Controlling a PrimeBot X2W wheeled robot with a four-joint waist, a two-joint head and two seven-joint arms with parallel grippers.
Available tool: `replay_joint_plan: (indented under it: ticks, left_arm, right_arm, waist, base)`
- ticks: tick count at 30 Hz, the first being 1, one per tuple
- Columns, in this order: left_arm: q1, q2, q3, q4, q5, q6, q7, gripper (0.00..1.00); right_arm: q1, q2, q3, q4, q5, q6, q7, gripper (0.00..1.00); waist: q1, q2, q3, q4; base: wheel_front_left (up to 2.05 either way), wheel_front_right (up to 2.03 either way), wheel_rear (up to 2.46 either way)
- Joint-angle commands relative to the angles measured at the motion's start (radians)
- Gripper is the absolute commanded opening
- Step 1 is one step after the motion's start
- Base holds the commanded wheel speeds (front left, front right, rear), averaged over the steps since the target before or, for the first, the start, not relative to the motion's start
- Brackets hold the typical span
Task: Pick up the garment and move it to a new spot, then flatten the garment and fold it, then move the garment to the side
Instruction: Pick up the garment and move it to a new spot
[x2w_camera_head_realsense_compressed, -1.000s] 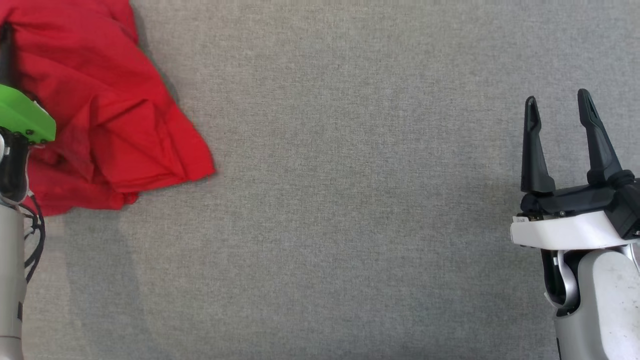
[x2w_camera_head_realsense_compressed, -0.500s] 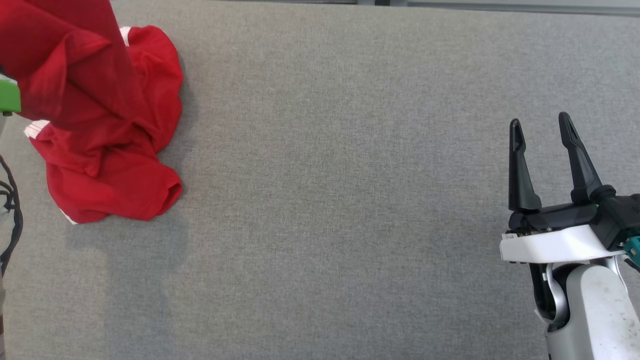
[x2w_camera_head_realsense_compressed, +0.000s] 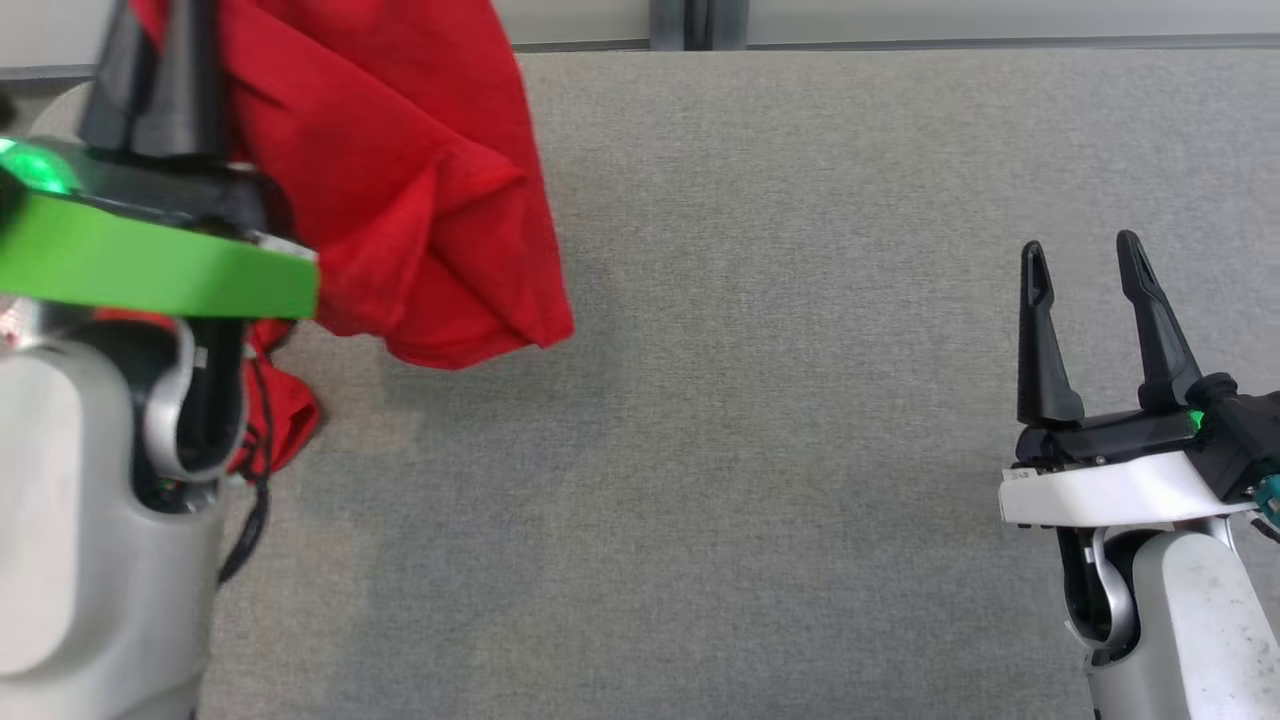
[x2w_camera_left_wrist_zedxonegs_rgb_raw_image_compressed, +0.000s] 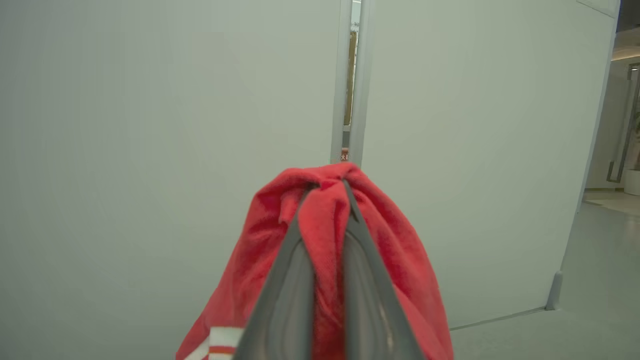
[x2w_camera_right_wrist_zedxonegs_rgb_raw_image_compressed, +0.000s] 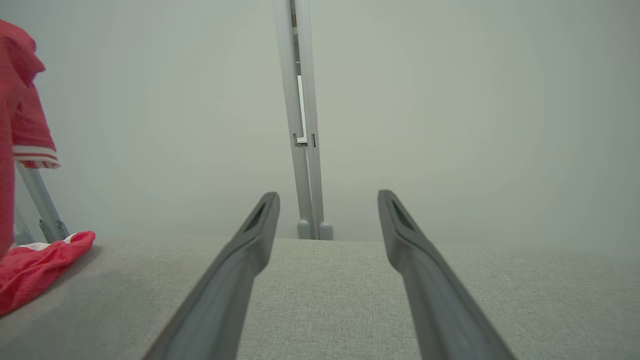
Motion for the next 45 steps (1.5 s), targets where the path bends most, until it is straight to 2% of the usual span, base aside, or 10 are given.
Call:
replay_joint_plan:
  ticks: [1,10,16,20,21,22,27,32,36,45]
  left_arm:
    - [0.029,-0.021,-0.022,-0.004,0.015,0.009,-0.011,0.0]
    - [0.076,-0.154,-0.158,0.116,0.052,0.035,-0.068,0.0]
    - [0.02,-0.199,-0.198,0.27,0.109,0.078,-0.12,0.0]
    - [-0.025,-0.206,-0.199,0.385,0.145,0.109,-0.17,0.0]
    - [-0.036,-0.207,-0.204,0.41,0.154,0.113,-0.179,0.41]
    - [-0.046,-0.21,-0.209,0.443,0.162,0.12,-0.188,1.0]
    - [-0.073,-0.219,-0.227,0.55,0.165,0.114,-0.229,1.0]
    - [-0.068,-0.219,-0.24,0.586,0.165,0.092,-0.262,1.0]
    - [-0.038,-0.202,-0.252,0.559,0.18,0.072,-0.282,1.0]
    - [0.128,-0.128,-0.248,0.398,0.245,0.09,-0.299,1.0]
  right_arm:
    - [-0.011,-0.001,-0.001,0.001,0.006,-0.001,-0.003,1.0]
    - [-0.023,-0.001,0.004,0.0,0.025,-0.001,-0.003,1.0]
    - [-0.012,-0.001,-0.008,-0.004,0.045,-0.001,-0.003,1.0]
    - [-0.005,0.0,-0.001,-0.004,0.057,-0.001,-0.003,1.0]
    - [-0.005,-0.001,-0.001,-0.005,0.06,-0.001,-0.003,1.0]
    - [-0.005,0.0,0.001,-0.006,0.065,-0.001,-0.003,1.0]
    - [0.0,0.0,-0.007,-0.008,0.074,-0.001,-0.003,1.0]
    - [0.001,-0.001,-0.014,-0.007,0.058,-0.001,-0.003,1.0]
    - [0.004,-0.001,-0.018,-0.01,0.036,-0.001,-0.003,1.0]
    - [0.021,-0.001,0.004,-0.003,-0.01,-0.001,-0.003,1.0]
  waist:
    - [0.0,0.0,-0.003,-0.05]
    - [0.0,0.0,0.004,-0.222]
    - [0.0,0.0,0.026,-0.334]
    - [0.0,0.0,0.044,-0.391]
    - [0.0,0.0,0.048,-0.4]
    - [0.0,0.0,0.053,-0.411]
    - [0.0,0.0,0.061,-0.421]
    - [0.0,0.0,0.047,-0.37]
    - [0.0,0.0,0.024,-0.297]
    - [0.0,0.0,-0.041,-0.149]
  base:
    - [0.0,0.0,0.0]
    - [0.0,0.0,0.0]
    - [0.0,0.0,0.0]
    - [0.0,0.0,0.0]
    - [0.0,0.0,0.0]
    - [0.0,0.0,0.0]
    - [0.0,0.0,0.0]
    - [0.0,0.0,0.0]
    - [0.0,0.0,0.0]
    - [0.0,0.0,0.0]
